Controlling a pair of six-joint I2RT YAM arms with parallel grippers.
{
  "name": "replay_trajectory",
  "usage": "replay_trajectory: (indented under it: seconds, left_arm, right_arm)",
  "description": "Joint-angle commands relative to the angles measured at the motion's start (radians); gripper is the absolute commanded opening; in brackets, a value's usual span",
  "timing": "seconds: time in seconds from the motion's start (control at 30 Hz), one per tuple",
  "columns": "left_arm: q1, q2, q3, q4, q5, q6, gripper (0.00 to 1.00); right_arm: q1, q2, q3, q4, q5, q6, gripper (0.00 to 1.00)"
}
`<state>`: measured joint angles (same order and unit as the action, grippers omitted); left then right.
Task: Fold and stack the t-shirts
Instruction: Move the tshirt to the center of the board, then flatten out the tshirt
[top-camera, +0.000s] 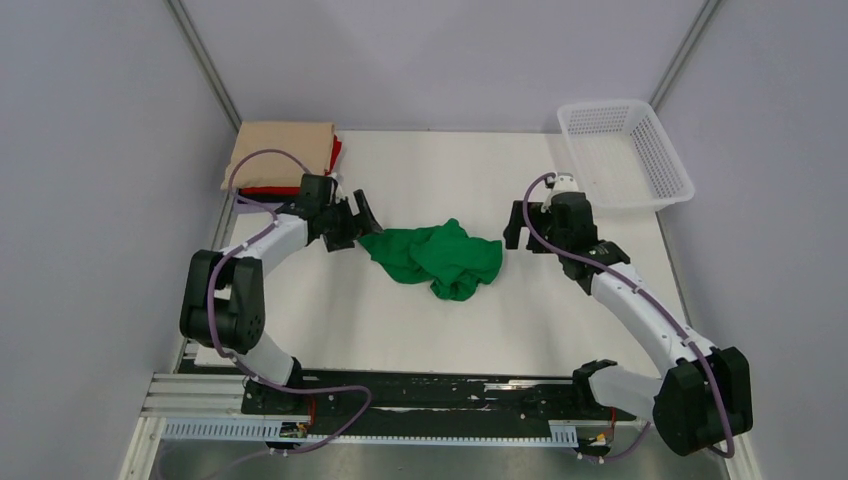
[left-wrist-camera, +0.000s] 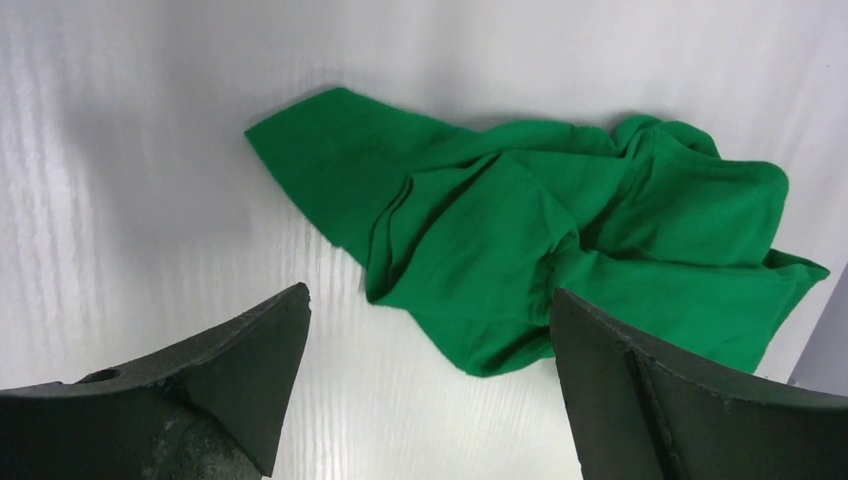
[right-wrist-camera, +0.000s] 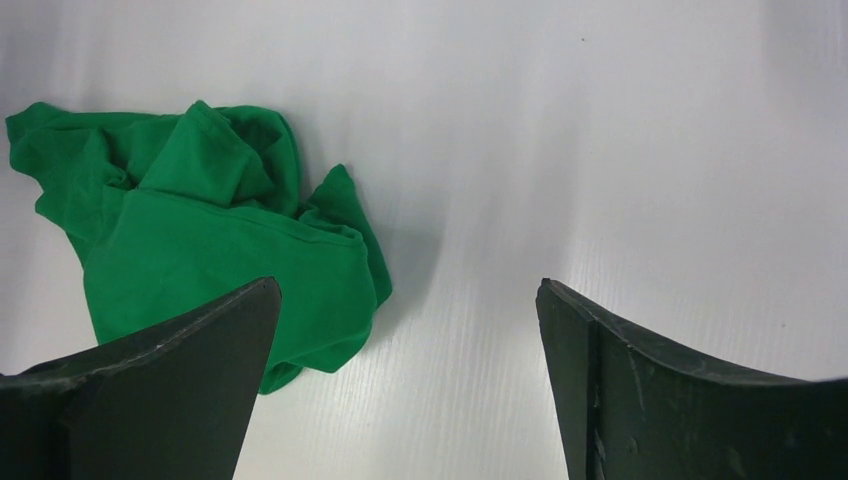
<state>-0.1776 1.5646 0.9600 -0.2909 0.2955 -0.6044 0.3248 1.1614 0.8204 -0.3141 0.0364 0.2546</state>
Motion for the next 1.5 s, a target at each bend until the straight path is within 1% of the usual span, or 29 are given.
replay_trajectory:
  seconds: [0.0,0.1,0.33,0.5,0.57,0.83,0.97,1.13,1.33,1.47]
  left_arm:
    - [-0.025,0.092,0.087,0.045,0.049,0.007,0.96]
    - [-0.045,0.161,0.149,0.027,0.093,0.027,0.95]
    - [-0.09,0.26,0.193,0.033,0.113,0.042,0.94]
    - [-0.099,0.303,0.219,0.023,0.124,0.038,0.89]
    - [-0.106,0.299,0.226,0.023,0.141,0.037,0.88]
    - [-0.158,0.253,0.23,0.011,0.129,0.03,0.85]
    - [-0.185,0.233,0.253,-0.034,0.075,0.033,0.84]
    - [-0.225,0.216,0.306,-0.17,-0.07,0.063,0.81]
    - [-0.241,0.175,0.309,-0.159,-0.067,0.061,0.81]
    - [-0.246,0.179,0.313,-0.16,-0.068,0.055,0.81]
  right_arm:
    - [-0.007,-0.055,-0.038,0.038,0.002,0.035,1.0]
    - [-0.014,-0.067,-0.054,0.037,-0.011,0.035,1.0]
    - [-0.027,-0.046,-0.048,0.038,-0.02,0.033,1.0]
    - [-0.031,-0.039,-0.044,0.038,-0.076,0.032,1.0]
    - [-0.033,-0.039,-0.046,0.038,-0.083,0.034,1.0]
    - [-0.034,-0.021,-0.043,0.038,-0.1,0.031,1.0]
    - [-0.034,-0.006,-0.041,0.037,-0.11,0.03,1.0]
    - [-0.034,0.004,-0.04,0.038,-0.111,0.031,1.0]
    - [-0.036,0.012,-0.038,0.036,-0.11,0.031,1.0]
    - [-0.036,0.014,-0.038,0.035,-0.111,0.031,1.0]
